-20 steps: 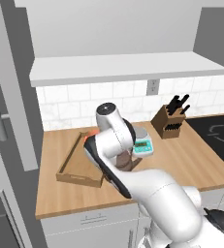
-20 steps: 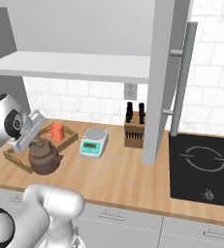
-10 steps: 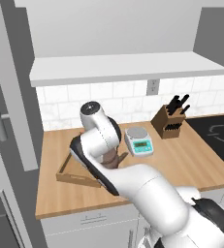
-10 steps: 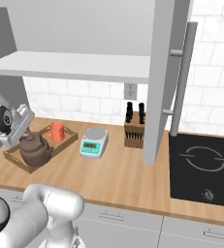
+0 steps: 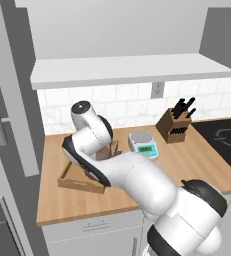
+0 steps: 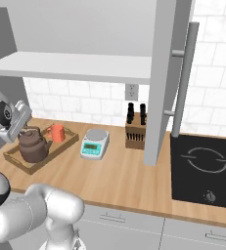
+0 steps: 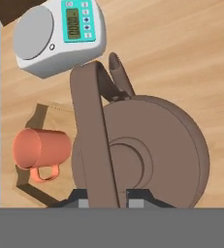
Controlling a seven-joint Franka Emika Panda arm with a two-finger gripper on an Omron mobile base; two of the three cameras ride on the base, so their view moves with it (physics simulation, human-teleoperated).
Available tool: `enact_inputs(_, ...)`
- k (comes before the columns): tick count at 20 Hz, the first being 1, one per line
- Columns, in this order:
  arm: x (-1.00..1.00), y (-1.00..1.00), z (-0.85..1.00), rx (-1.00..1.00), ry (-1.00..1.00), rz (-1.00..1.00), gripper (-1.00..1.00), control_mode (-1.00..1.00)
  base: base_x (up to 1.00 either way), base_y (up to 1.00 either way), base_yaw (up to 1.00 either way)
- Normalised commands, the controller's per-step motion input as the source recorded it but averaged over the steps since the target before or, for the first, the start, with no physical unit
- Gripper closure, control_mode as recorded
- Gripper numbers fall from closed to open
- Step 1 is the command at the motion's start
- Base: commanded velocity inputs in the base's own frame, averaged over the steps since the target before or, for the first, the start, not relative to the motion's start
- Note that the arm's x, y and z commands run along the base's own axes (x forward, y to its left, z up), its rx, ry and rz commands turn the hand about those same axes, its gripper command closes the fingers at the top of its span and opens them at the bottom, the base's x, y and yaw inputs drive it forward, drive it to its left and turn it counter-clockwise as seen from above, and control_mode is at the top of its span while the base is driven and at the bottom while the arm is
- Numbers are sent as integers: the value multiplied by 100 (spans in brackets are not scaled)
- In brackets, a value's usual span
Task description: Pick the kettle from the counter and place it on the tray. Then pick the mug from the cabinet and place it on the tray. Then close the cabinet doors.
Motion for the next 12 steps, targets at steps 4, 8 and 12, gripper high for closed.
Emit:
enact_inputs(4,24,32,0,0,0,0,100,-100,0,0,0)
enact_inputs(8,24,29,0,0,3,0,100,-100,0,0,0)
enact_inputs(12,23,24,-5,0,5,0,100,-100,0,0,0)
